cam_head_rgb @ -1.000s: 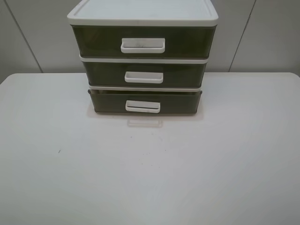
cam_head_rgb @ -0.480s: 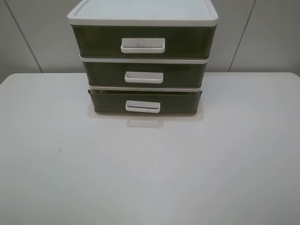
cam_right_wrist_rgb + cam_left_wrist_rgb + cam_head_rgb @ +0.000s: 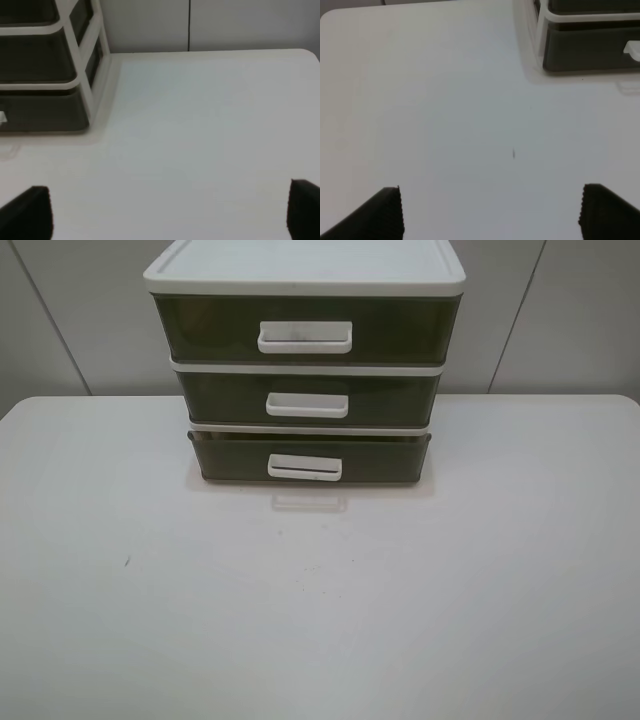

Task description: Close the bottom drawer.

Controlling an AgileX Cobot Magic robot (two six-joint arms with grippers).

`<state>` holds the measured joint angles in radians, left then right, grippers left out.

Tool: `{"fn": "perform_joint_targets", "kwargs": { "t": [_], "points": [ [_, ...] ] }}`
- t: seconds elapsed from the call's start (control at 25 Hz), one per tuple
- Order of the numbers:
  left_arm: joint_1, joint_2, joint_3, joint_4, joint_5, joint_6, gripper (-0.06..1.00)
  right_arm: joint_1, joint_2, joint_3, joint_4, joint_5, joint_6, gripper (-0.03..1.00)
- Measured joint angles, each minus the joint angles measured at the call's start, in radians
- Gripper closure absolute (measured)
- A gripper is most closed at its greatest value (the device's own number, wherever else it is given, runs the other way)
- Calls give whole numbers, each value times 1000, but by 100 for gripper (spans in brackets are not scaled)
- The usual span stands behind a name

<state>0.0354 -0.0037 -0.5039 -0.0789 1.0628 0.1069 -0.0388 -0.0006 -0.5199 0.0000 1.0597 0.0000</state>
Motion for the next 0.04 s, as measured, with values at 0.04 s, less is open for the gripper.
{"fn": "perform_joint_targets", "kwargs": {
  "t": [0.04],
  "points": [
    [0, 0, 0, 0, 0, 0, 23, 16, 0, 0, 0, 0, 0, 15]
  ]
}}
